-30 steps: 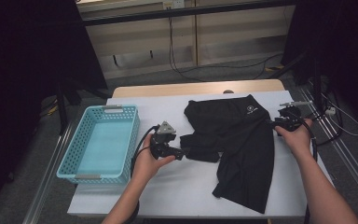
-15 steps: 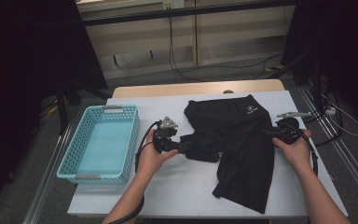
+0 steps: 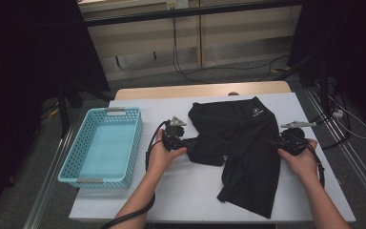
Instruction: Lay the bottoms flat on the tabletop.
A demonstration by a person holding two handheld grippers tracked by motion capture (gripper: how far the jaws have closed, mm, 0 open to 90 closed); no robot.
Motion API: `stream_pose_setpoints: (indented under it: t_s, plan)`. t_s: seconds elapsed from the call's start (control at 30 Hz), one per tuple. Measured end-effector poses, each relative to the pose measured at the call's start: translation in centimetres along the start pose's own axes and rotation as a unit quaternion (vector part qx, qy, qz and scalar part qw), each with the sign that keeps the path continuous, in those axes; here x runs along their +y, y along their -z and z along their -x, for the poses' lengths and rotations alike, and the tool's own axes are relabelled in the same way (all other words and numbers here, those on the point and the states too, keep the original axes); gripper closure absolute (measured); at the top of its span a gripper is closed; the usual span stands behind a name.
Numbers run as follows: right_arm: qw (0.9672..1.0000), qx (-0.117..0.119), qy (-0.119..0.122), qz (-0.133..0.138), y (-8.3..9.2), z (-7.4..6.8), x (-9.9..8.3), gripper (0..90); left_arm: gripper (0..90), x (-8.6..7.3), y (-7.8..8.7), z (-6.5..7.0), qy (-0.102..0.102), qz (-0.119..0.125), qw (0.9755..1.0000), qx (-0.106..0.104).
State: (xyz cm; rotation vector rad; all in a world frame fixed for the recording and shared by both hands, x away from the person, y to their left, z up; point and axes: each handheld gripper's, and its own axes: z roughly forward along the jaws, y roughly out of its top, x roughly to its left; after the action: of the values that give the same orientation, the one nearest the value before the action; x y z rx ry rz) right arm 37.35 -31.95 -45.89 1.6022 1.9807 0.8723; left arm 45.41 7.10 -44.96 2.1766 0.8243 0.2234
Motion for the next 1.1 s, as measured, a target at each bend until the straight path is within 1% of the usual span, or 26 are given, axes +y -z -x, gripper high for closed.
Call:
stream_pose_setpoints:
  t_s: [0.03, 0.07, 0.1, 0.13, 0.17, 0.23, 0.27, 0.33, 0.4, 0.47, 0.5, 0.53, 0.57, 0.67, 0.73, 0.77, 0.9, 0.93, 0.97, 1.03, 1.07, 1.1]
  plan:
    - [1.0000, 0.001, -0.002, 0.000, 0.0, 0.0, 0.0, 51.0, 22.6, -0.2, 0.0, 0.1, 0.003, -0.003, 1.0000, -0.004]
    - [1.0000, 0.002, -0.001, 0.001, 0.1, 0.0, 0.0, 51.0, 28.2, -0.3, 0.0, 0.1, 0.010, -0.003, 0.9999, -0.013]
    - [1.0000, 0.004, -0.002, 0.003, 0.1, -0.1, -0.1, 50.9, 35.7, -0.5, 0.1, 0.2, 0.016, -0.002, 0.9997, -0.020]
    - [1.0000, 0.005, -0.003, 0.003, 0.1, -0.2, -0.1, 50.3, 41.1, -0.6, 0.2, 0.3, 0.018, -0.008, 0.9994, -0.028]
    - [1.0000, 0.006, 0.000, 0.003, 0.2, -0.3, -0.1, 49.7, 51.2, -0.8, 0.2, 0.3, 0.018, -0.016, 0.9989, -0.039]
    - [0.9999, 0.012, 0.007, 0.004, 0.4, -0.7, 0.0, 46.5, 63.6, -0.9, 0.5, 0.6, 0.015, -0.016, 0.9984, -0.052]
    - [0.9998, 0.015, 0.012, 0.005, 0.5, -0.9, 0.1, 45.5, 70.4, -0.8, 0.7, 0.7, 0.017, -0.022, 0.9977, -0.063]
    - [0.9996, 0.016, 0.020, 0.007, 0.7, -1.3, 0.1, 43.5, 82.4, -0.7, 1.0, 1.1, 0.012, -0.034, 0.9969, -0.070]
    - [0.9995, 0.020, 0.022, 0.008, 0.8, -1.6, 0.2, 41.7, 84.3, -0.6, 1.5, 1.3, 0.015, -0.033, 0.9965, -0.075]
    - [0.9994, 0.022, 0.025, 0.003, 0.8, -1.8, 0.1, 40.8, 84.9, -0.4, 2.3, 1.3, 0.017, -0.022, 0.9966, -0.078]
    - [0.9994, 0.024, 0.026, 0.001, 0.8, -1.9, 0.0, 40.7, 85.2, -0.2, 2.8, 1.2, 0.015, -0.014, 0.9969, -0.075]
    - [0.9993, 0.024, 0.027, 0.001, 0.8, -2.0, 0.0, 40.7, 86.2, -0.2, 2.8, 1.2, 0.015, -0.014, 0.9969, -0.075]
    - [0.9993, 0.025, 0.028, 0.001, 0.9, -2.1, -0.1, 40.7, 86.2, 0.2, 3.9, 1.0, 0.020, 0.000, 0.9969, -0.076]
    - [0.9992, 0.027, 0.026, 0.008, 1.2, -2.2, -0.1, 40.5, 86.3, 0.8, 5.4, 0.9, 0.025, 0.018, 0.9967, -0.075]
    - [0.9988, 0.041, 0.021, 0.017, 1.4, -2.4, 0.0, 40.6, 86.5, 1.0, 5.7, 1.1, 0.024, 0.023, 0.9965, -0.077]
    - [0.9986, 0.046, 0.019, 0.019, 1.5, -2.7, 0.0, 40.6, 86.5, 1.4, 6.1, 1.7, 0.017, 0.026, 0.9957, -0.087]
    - [0.9980, 0.053, 0.030, 0.018, 1.6, -3.5, 0.0, 40.6, 86.5, 2.0, 6.5, 2.7, 0.004, 0.034, 0.9960, -0.083]
    - [0.9977, 0.055, 0.033, 0.019, 1.6, -3.7, 0.0, 40.4, 86.5, 2.0, 6.6, 2.9, 0.006, 0.036, 0.9957, -0.085]
    - [0.9976, 0.057, 0.033, 0.019, 1.7, -3.9, -0.1, 40.2, 86.5, 2.0, 6.5, 3.0, 0.007, 0.035, 0.9954, -0.089]
    - [0.9972, 0.066, 0.032, 0.019, 1.7, -4.2, -0.2, 39.8, 86.5, 1.7, 5.8, 3.9, -0.001, 0.017, 0.9946, -0.103]
    - [0.9971, 0.068, 0.031, 0.017, 1.6, -4.4, -0.3, 39.4, 86.5, 1.5, 5.3, 4.4, -0.004, 0.007, 0.9938, -0.111]
    - [0.9970, 0.069, 0.031, 0.015, 1.6, -4.5, -0.4, 39.1, 86.4, 1.2, 4.9, 4.8, -0.006, 0.001, 0.9928, -0.120]
